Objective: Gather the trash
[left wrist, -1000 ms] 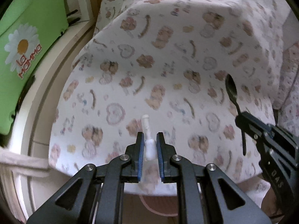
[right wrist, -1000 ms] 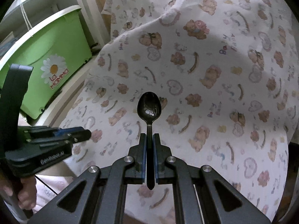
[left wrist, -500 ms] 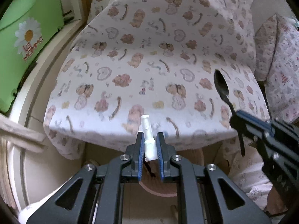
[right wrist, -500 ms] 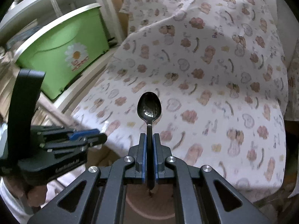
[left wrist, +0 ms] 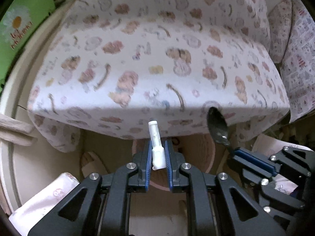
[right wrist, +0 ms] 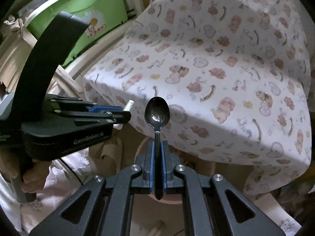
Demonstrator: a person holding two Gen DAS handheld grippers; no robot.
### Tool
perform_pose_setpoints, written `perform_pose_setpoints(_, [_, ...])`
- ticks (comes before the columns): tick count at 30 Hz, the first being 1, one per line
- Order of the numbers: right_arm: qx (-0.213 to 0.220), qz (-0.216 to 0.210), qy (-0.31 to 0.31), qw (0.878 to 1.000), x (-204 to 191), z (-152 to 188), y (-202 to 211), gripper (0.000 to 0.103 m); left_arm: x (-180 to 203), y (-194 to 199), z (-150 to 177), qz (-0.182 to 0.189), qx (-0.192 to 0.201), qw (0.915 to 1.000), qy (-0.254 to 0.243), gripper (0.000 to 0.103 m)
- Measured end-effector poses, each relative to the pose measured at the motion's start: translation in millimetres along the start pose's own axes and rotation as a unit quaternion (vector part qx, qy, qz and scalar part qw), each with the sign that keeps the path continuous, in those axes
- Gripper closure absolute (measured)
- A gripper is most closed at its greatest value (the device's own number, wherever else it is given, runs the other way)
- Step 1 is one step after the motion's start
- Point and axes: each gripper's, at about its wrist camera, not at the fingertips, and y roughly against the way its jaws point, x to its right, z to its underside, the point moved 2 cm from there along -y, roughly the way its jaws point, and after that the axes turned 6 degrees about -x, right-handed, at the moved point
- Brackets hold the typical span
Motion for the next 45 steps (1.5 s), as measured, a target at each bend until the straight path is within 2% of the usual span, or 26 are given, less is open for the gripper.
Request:
perform_pose_setpoints(4, [-0.041, -0.003, -0.017, 0.999, 6.6, 4.1, -21.3, 0.095, -2.8, -12.7, 0.0, 0.006, -0.021, 0.9997, 0.01, 0.091])
perform_pose_setpoints(7, [-0.08, -0.022, -0.044, 0.996, 16.8, 9.2, -39.9, 0.096, -1.3, -24.8, 1.8, 0.009, -0.038, 0.9992, 0.009, 0.091])
perform_pose_setpoints(12, [-0.107, -0.042, -0.089, 0.989, 32.9, 14.8, -66.8, 0.095, 4.1, -52.1, 3.2, -0.013, -0.065, 0.9978, 0.003, 0.091])
perform_pose_setpoints(21, [-0.151, 0.006, -0.122, 0.981, 51.3, 23.5, -108.1, 0.095, -0.9, -84.3, 7.9, -0.032, -0.101, 0.9944, 0.007, 0.09])
perform_pose_setpoints(28, [-0.156, 0.019, -0.118, 0.981, 52.7, 30.1, -111.2, 0.095, -3.9, -91.3, 10.9, -0.027, -0.116, 0.9929, 0.012, 0.089])
perform_pose_setpoints(30, [-0.156, 0.023, -0.118, 0.981, 52.8, 30.4, -112.2, 0.095, -4.9, -91.2, 11.4, -0.033, -0.117, 0.9925, 0.013, 0.073])
perform_pose_setpoints(32, [-0.154, 0.026, -0.113, 0.981, 50.1, 29.3, -112.4, 0.091, -6.8, -88.8, 11.5, -0.031, -0.113, 0.993, 0.017, 0.063])
perform_pose_setpoints(34, [-0.15, 0.031, -0.11, 0.982, 49.5, 27.7, -110.7, 0.07, -7.8, -85.5, 10.8, -0.03, -0.109, 0.9934, 0.018, 0.063])
perform_pose_setpoints(36, [-0.142, 0.037, -0.11, 0.983, 49.6, 26.9, -107.9, 0.059, -9.0, -82.0, 10.3, -0.029, -0.106, 0.9938, 0.021, 0.063])
perform_pose_setpoints(41, [-0.129, 0.04, -0.117, 0.984, 51.9, 21.7, -99.3, 0.058, -9.1, -66.9, 9.1, -0.032, -0.082, 0.9959, 0.019, 0.062])
perform_pose_setpoints(45, [-0.092, 0.049, -0.1, 0.989, 45.8, 13.1, -77.4, 0.054, -11.3, -43.9, 4.7, -0.045, -0.039, 0.998, 0.022, 0.062])
